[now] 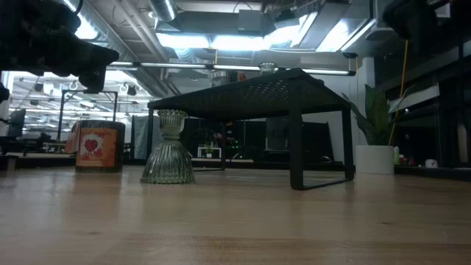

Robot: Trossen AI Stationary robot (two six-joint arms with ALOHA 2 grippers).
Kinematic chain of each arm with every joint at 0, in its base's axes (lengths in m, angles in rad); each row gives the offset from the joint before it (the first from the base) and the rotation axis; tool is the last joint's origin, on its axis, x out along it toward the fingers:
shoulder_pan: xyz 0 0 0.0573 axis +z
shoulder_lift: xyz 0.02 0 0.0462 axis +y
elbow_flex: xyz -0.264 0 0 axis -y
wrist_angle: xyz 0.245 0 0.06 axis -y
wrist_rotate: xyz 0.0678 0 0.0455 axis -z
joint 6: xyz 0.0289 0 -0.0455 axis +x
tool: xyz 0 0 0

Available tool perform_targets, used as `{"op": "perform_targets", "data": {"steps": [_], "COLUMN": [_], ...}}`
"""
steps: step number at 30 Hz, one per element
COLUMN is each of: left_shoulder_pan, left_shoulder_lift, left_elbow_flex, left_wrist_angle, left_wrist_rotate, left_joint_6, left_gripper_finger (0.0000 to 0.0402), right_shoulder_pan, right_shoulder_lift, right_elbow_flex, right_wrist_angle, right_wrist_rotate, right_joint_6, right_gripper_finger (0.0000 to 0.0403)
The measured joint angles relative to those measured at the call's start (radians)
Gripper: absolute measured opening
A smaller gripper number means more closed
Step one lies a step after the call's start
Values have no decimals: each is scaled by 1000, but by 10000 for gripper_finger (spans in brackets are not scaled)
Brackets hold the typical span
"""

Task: Pick & Place candle stick holders
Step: Put the blue scented candle on the shelf

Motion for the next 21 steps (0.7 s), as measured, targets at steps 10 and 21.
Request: {"op": "perform_targets", "data": {"steps": [10,21], "left_shoulder_pan": [0,0], "left_shoulder_lift": [0,0], "left_elbow_flex": [0,0], "left_wrist_angle": [0,0], "left_wrist_rotate": [0,0], "left_joint_6": [0,0], "left_gripper_finger": [1,1], "right_shoulder_pan": [19,26], "right_shoulder_lift": [93,103], "right_elbow_flex": [0,-179], "right_wrist_angle": [1,149], "right_wrist_rotate": [-4,-57], "right_joint_6": [48,149], "right_gripper_finger": [400,400]}}
